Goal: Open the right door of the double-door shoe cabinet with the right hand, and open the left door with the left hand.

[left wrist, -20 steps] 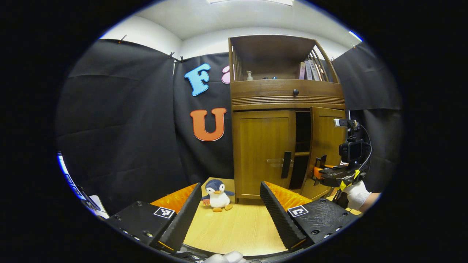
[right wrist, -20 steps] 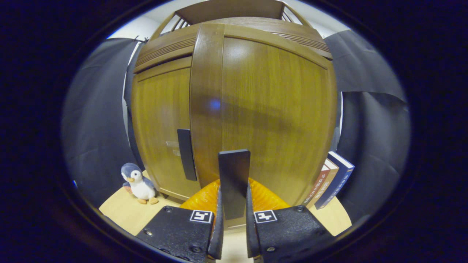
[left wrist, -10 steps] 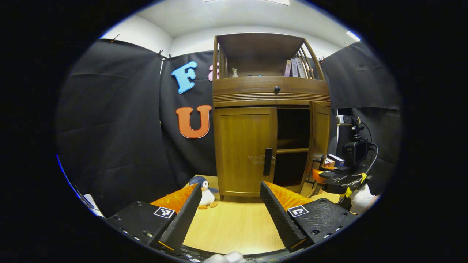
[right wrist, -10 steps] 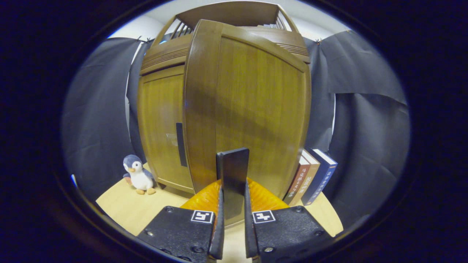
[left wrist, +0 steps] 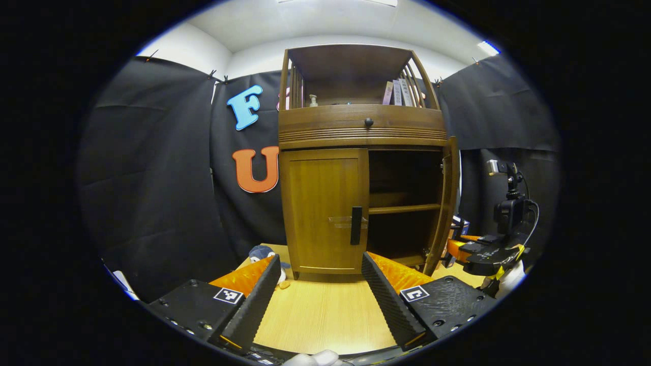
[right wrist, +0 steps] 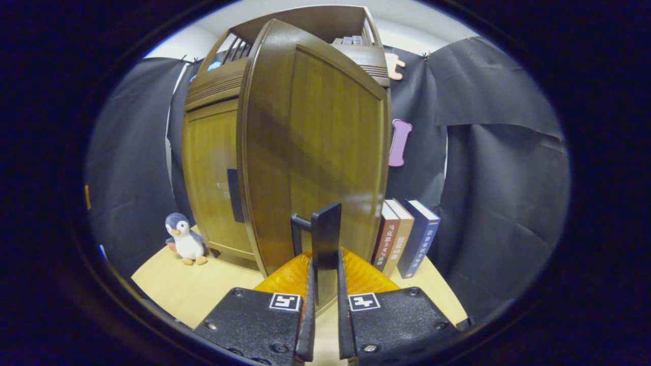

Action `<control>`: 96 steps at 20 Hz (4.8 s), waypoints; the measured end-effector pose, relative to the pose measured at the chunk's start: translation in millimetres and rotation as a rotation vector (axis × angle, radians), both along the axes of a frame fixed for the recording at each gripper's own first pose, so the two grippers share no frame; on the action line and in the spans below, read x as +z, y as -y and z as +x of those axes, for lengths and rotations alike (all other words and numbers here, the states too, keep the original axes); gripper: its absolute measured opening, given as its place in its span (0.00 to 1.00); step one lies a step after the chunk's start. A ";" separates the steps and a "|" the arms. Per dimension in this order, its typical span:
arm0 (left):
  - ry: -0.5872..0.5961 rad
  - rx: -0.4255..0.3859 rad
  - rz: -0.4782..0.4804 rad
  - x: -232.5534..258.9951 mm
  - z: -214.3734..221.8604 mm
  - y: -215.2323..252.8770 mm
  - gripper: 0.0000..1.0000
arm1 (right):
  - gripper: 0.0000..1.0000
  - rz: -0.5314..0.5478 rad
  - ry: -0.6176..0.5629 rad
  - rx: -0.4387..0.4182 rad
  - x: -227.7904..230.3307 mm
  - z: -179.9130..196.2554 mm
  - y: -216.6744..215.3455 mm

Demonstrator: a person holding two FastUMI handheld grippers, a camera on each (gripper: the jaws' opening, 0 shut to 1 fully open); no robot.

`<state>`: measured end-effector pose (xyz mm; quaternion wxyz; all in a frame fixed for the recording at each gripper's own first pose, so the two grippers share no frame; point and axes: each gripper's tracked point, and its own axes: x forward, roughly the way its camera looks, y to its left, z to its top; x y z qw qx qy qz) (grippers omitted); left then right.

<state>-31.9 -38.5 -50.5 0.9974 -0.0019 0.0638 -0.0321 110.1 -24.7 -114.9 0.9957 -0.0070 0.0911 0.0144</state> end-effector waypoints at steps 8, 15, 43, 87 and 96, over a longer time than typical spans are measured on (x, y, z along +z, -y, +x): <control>-0.009 -0.073 -0.010 -0.7 4.6 45.7 0.96 | 0.08 -0.064 0.012 -0.026 -0.5 -10.9 72.8; -0.013 -0.111 0.003 -0.1 9.0 75.0 0.97 | 0.04 -0.061 0.002 0.011 -0.1 -12.4 115.3; 0.025 -0.092 0.013 10.2 63.8 69.1 0.96 | 0.94 0.047 0.056 -0.085 61.7 -105.6 148.8; 0.017 -0.223 -0.025 -88.5 319.5 115.9 0.19 | 1.00 0.025 -0.001 -0.238 73.2 -108.0 22.7; 0.013 -0.238 -0.017 -89.0 277.8 94.7 0.19 | 1.00 0.036 -0.010 -0.197 66.2 -125.8 21.9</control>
